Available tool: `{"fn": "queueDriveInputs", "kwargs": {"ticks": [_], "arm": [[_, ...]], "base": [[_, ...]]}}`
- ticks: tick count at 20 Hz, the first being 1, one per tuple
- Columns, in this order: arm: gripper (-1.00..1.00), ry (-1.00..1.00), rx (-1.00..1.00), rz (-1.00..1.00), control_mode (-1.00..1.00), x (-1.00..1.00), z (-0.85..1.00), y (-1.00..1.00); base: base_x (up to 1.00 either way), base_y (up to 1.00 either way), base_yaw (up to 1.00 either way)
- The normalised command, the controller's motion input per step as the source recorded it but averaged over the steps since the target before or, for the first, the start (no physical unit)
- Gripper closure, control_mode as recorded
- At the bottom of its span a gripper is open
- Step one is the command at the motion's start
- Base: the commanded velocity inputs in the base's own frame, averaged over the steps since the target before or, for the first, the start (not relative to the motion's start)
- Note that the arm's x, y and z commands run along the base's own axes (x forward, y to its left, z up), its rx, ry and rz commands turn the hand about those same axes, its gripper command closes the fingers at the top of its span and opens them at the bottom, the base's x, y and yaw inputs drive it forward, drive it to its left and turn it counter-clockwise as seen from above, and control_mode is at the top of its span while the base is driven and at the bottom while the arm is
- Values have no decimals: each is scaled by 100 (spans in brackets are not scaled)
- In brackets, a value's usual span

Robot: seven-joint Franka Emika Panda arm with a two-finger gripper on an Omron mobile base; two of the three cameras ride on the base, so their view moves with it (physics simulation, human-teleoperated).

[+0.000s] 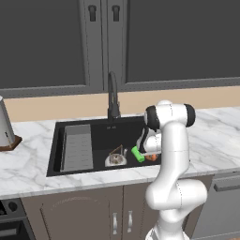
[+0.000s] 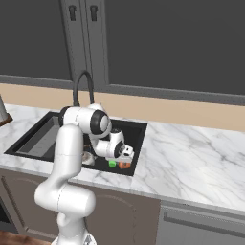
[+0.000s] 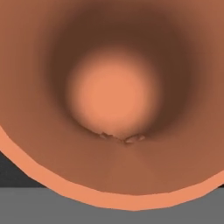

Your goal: Pick the kettle and jug and place them in the sink. Then turn on the water.

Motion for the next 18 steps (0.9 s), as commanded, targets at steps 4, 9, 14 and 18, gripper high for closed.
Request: {"fn": "queueDriveInputs", "kwargs": {"ticks": [4,9,14,18], "arm": [[100,1,0,0,-100,4,-21,0],[-100,0,0,0,-100,0,0,0],[-100,0,0,0,-100,-2,0,0],[-100,0,-3,0,-100,-4,12,0]], "base": [[0,0,0],[0,0,0],[0,0,0],[0,0,0]]}}
